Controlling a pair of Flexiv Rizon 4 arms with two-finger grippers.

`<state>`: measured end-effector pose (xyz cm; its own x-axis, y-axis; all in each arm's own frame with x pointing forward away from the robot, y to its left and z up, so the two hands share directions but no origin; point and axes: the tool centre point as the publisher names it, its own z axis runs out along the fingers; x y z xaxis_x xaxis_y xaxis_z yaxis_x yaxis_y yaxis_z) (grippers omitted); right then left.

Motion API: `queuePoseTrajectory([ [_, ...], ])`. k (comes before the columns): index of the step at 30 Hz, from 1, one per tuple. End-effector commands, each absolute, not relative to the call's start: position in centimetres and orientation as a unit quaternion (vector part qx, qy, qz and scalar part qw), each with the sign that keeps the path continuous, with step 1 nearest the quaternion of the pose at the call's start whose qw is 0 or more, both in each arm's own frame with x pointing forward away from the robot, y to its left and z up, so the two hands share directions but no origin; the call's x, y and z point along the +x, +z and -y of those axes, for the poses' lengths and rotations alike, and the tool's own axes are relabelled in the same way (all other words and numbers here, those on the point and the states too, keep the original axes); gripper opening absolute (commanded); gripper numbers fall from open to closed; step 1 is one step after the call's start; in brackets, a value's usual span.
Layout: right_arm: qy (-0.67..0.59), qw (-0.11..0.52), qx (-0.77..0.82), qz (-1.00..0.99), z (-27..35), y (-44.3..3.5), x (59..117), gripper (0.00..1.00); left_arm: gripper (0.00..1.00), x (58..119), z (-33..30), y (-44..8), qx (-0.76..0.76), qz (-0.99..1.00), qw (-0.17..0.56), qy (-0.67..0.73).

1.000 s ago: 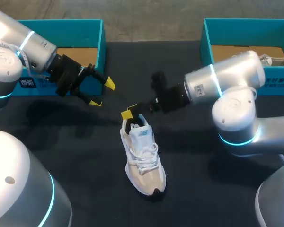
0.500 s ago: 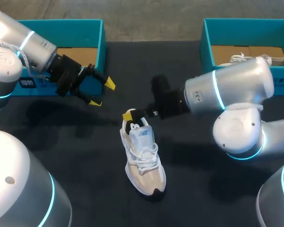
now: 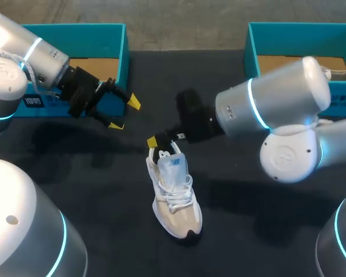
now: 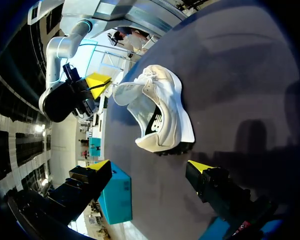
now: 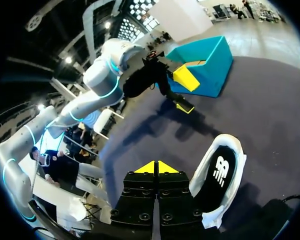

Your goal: Take the shoe out of the shoebox, open the shoe tongue, remove and reinsert the insole, then place the shoe into the shoebox

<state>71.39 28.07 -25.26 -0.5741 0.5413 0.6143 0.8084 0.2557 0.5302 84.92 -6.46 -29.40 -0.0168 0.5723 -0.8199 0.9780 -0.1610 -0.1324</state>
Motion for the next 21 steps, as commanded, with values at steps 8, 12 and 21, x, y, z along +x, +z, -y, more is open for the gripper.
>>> queuePoseTrajectory([
  [8,-0.371,0.069,-0.480,0.792,-27.7,-24.5,71.2,0.00,1.00,85.8,5.1,-27.1,0.650,-0.625,0.288,-0.322],
  [12,-0.351,0.060,-0.487,0.797,-28.1,-24.7,71.4,0.00,1.00,86.0,4.4,-26.6,0.649,-0.635,0.285,-0.306],
  [21,-0.253,-0.015,-0.523,0.814,-28.6,-26.6,72.1,0.00,1.00,85.3,2.2,-26.7,0.638,-0.660,0.246,-0.309],
])
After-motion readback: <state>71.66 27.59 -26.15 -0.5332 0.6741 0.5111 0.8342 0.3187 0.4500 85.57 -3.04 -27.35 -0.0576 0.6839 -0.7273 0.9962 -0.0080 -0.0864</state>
